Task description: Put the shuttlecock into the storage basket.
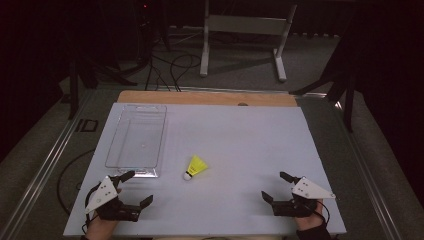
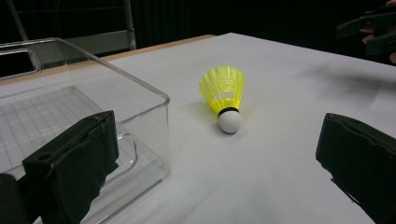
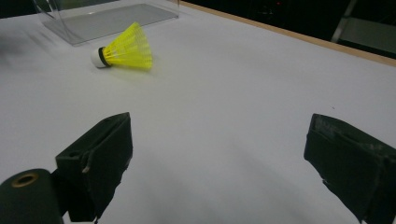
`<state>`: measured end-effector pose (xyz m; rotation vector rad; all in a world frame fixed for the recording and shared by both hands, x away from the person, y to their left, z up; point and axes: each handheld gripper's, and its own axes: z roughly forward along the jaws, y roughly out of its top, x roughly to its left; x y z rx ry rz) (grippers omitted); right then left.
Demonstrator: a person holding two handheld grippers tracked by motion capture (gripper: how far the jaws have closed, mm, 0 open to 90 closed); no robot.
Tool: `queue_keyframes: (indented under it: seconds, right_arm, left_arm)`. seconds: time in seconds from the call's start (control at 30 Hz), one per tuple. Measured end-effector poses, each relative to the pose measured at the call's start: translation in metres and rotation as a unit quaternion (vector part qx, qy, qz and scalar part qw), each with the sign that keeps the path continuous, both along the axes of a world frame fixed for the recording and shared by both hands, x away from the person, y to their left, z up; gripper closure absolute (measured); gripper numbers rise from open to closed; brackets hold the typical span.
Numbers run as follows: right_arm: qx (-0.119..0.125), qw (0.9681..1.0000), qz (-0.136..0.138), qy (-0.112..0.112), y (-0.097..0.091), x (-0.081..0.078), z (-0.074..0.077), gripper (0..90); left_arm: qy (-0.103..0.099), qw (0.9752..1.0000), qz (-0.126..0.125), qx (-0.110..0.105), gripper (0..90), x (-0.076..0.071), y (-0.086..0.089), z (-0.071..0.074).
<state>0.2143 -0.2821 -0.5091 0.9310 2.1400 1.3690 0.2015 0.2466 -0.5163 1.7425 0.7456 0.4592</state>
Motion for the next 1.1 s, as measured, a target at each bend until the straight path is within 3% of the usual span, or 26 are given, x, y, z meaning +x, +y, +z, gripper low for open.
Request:
queue_keyframes:
  seconds: [0.43, 0.6, 0.67, 0.8, 0.97, 1.1]
  right_arm:
    - [-0.005, 0.9999, 0.001, -0.009, 0.003, -0.001, 0.003, 8.1]
    - [-0.004, 1.0, 0.005, -0.007, 0.003, 0.0, 0.002, 8.2]
    - [-0.003, 0.9999, 0.004, -0.009, 0.003, 0.0, 0.003, 8.2]
    - [-0.002, 1.0, 0.008, -0.005, 0.004, 0.0, 0.003, 8.2]
    - [-0.002, 0.9999, 0.01, -0.004, 0.005, -0.001, 0.003, 8.2]
    - [-0.002, 1.0, 0.008, -0.003, 0.005, -0.001, 0.003, 8.2]
  left_arm:
    - [0.011, 0.9999, -0.005, 0.001, 0.2, -0.001, -0.001, 0.002]
    - [0.004, 1.0, -0.006, 0.003, 0.2, -0.003, -0.003, 0.01]
    - [0.012, 0.9999, -0.012, 0.0, 0.2, -0.002, -0.005, 0.012]
    - [0.032, 0.9979, -0.056, 0.001, 0.2, 0.001, -0.009, 0.015]
    - [0.054, 0.9953, -0.073, 0.036, 0.1, 0.006, -0.014, 0.028]
    - [0.077, 0.9912, -0.085, 0.067, 0.1, 0.008, -0.017, 0.039]
